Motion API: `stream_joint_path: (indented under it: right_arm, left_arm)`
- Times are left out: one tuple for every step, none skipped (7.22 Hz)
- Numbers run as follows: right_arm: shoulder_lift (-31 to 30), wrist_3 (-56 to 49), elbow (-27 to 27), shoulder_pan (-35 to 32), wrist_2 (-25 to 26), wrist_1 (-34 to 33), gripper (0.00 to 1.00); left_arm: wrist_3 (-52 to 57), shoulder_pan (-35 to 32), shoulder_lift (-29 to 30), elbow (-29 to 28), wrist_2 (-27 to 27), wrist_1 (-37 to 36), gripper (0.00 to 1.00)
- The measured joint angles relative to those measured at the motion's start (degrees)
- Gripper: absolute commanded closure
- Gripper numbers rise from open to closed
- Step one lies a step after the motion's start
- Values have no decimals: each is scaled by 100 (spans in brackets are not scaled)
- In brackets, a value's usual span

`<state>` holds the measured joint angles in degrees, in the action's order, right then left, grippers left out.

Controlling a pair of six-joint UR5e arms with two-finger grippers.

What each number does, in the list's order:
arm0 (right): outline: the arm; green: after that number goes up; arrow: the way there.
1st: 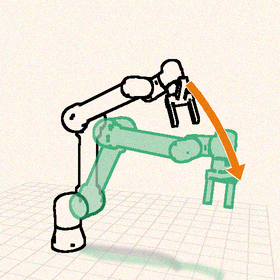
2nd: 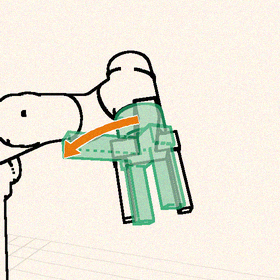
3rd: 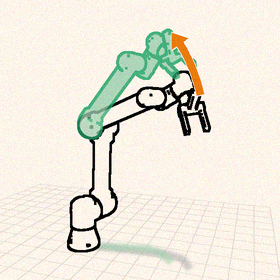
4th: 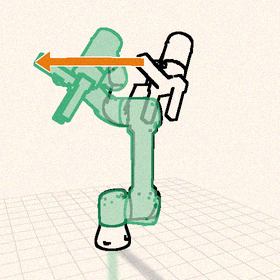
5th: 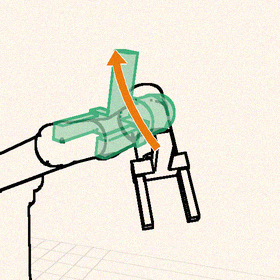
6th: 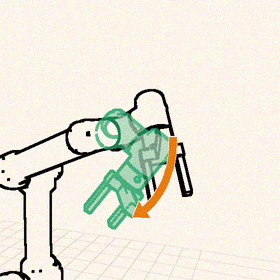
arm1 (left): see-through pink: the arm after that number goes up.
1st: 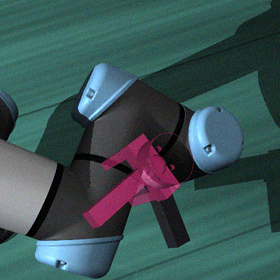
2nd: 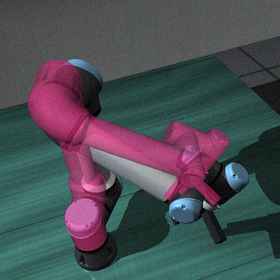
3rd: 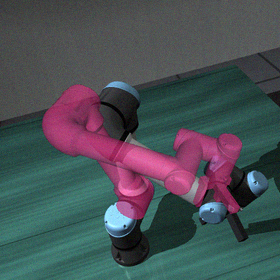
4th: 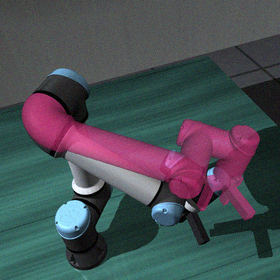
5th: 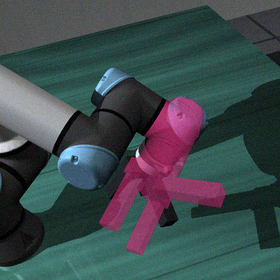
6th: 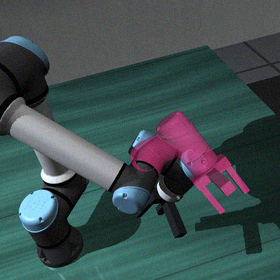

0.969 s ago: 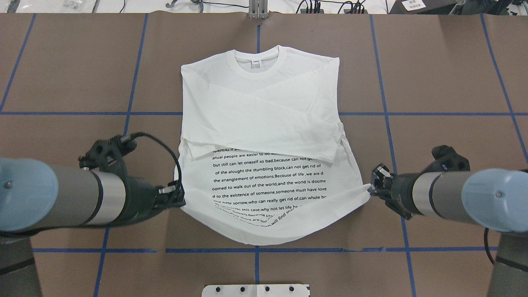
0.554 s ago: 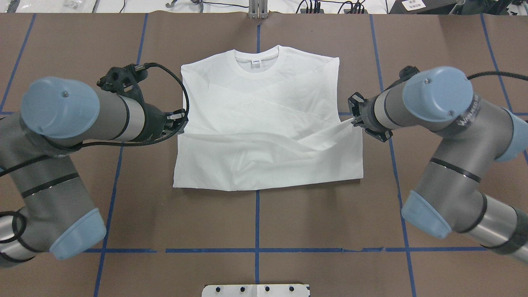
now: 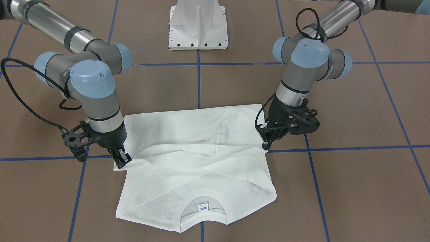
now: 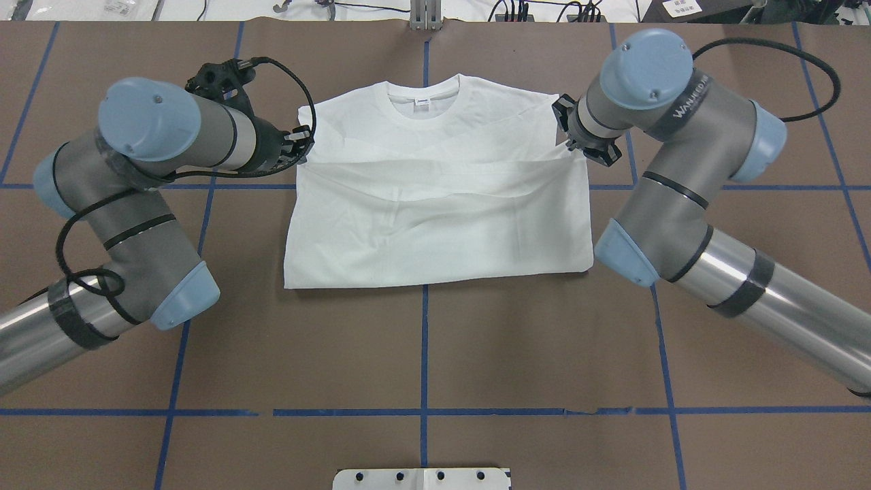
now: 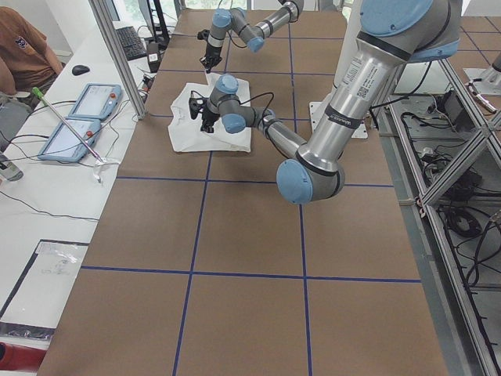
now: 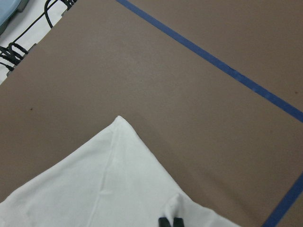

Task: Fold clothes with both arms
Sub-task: 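Lift both hem corners and fold them up toward the collar, then release the hem and raise both grippers away from the folded shirt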

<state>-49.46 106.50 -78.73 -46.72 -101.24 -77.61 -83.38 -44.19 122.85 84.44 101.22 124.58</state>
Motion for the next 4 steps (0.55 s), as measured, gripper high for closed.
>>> stream_joint_path:
  right_arm:
    - [271,-20,541,-74,-1,245,100]
    - [448,-31,937,-141,1,446,100]
    - [543,-42,1188,-203,3,561,100]
    - [602,-52,1342,-266,1,610,100]
  left_arm:
    - [6,-102,164,-391,-6,264,100]
    - [11,-171,311,-792,-17,549,100]
    - [58,-226,405,-1195,-31,890,100]
    - [139,-277,445,-1434,-37,1113,100]
